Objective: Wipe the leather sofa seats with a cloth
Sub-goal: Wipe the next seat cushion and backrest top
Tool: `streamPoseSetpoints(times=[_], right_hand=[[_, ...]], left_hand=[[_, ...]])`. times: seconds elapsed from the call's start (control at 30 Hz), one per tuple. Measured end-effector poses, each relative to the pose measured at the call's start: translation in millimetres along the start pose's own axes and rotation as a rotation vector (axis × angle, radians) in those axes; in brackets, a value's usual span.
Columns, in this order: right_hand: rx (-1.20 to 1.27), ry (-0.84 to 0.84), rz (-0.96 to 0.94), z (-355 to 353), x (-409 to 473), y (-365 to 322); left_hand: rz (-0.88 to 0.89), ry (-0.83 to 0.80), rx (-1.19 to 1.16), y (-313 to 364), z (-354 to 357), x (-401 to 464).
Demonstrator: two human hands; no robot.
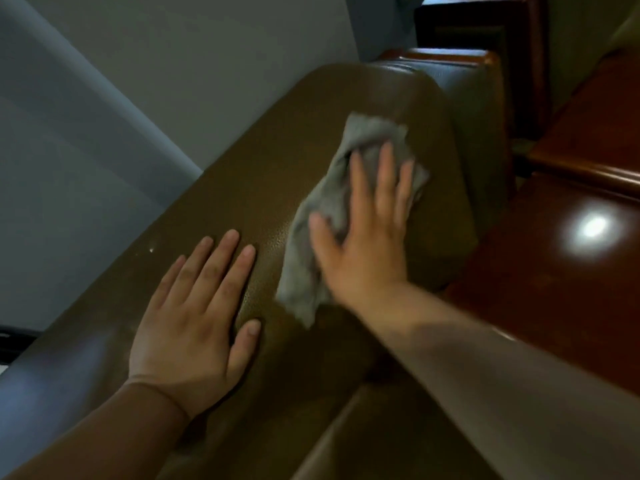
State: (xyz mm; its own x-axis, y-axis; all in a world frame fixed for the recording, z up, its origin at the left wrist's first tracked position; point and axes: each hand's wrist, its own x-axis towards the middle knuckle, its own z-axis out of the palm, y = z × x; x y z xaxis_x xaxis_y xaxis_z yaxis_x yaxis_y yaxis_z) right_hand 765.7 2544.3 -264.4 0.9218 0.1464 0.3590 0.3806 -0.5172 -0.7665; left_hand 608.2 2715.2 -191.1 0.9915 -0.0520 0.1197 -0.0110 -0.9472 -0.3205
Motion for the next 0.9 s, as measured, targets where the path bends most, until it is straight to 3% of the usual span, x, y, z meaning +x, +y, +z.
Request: streamPoseSetpoints(times=[0.1,0.2,0.27,0.33,0.4,0.47,0.53,0.57,0.67,0.77,0.9], right_hand=[[0.145,0.082,0.179,-13.3,60.9,26.3],[0.314,0.102,0.398,-12.4,67.1,46.9],[0.271,0.033,0.445,-0.9,38.5,56.6],[0.041,-0.122,0.375,4.3,-0.8,58.9],[-0.041,-0.231,0.35,-1.5,13.8,65.1],[0.123,-0.208,0.61,-12.8,68.7,62.1],[0.207,-0.069,0.77,-23.5,108.4,65.3],[0.157,-0.036,0.736,-26.2,110.3,66.8],[-0.039,-0.141,0.457,-2.7,44.7,74.8],[0.129,-0.162,0.513,21.6,-37.3,63.4],[0.126,-0.195,0.569,13.6,-14.9,75.4]], left_hand=[[-0.005,0.002,-0.006,1.0,-2.2,0.3],[-0.002,-0.006,-0.019,1.6,-2.4,1.0],[0.002,-0.004,-0.026,0.6,-2.6,2.3],[0.0,0.004,-0.025,0.3,-1.2,1.0],[-0.004,0.005,-0.042,1.1,-0.6,1.1],[-0.01,0.005,-0.05,-1.4,3.5,0.6],[-0.001,0.004,-0.079,-4.2,7.0,0.8],[-0.001,0.013,-0.097,-4.1,6.9,1.7],[-0.003,0.044,-0.093,-1.5,6.8,0.1],[-0.001,0.027,-0.086,-2.1,3.9,0.6],[0.005,0.055,-0.087,1.4,2.3,2.1]])
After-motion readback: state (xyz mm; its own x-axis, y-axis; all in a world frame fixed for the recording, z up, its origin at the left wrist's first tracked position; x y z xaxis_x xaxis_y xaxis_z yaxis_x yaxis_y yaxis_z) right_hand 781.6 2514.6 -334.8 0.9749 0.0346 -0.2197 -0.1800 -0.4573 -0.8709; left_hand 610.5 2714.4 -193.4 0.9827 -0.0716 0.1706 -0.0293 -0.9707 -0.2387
